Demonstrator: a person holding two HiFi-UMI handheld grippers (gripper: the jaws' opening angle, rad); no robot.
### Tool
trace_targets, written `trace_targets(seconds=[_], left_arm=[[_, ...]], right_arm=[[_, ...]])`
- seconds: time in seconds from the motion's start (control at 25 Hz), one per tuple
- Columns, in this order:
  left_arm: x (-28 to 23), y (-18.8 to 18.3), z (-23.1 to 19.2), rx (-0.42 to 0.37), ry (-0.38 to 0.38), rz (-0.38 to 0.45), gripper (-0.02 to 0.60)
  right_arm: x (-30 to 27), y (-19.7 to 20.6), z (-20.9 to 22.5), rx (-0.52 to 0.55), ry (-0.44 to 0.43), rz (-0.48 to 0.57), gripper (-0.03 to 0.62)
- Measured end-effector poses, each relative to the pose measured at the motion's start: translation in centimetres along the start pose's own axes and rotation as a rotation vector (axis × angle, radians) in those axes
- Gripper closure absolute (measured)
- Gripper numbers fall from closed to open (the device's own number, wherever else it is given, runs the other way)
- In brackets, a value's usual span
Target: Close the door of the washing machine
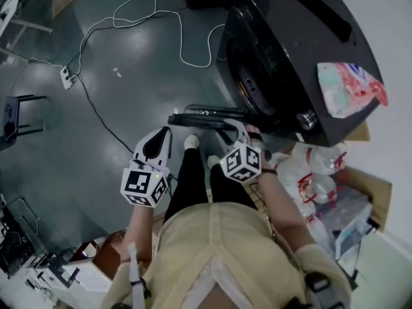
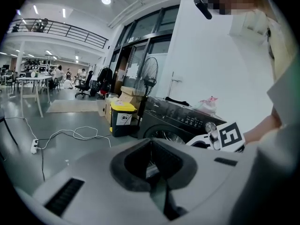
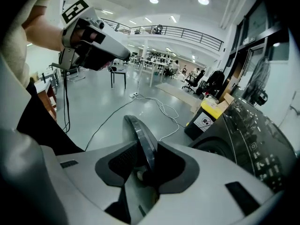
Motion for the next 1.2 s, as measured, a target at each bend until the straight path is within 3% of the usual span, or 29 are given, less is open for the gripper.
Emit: trace_targets(seconds=[0.48,1.2], left_arm=[[-4.5,-2.9,-0.8,-0.066,0.086,-0.039,0.577],[-9.8,-4.8,-1.7,-0.099,0.149,-0.079,0.577]], right_arm=[[-2.4,-0.5,5.0,-0.111,0.098,-0.032,0.465],[-4.5,-0.1,10.0,-0.181,0.160,-0.074,0.465]])
Point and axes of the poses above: the fingertips, and each gripper's own axes: x backward along the fingers, z to its right, y out of its underside, the point moved 5 cm from there along x, backward along the fingers, and after that the axes turned 5 degrees about x, right-handed, at the moved point
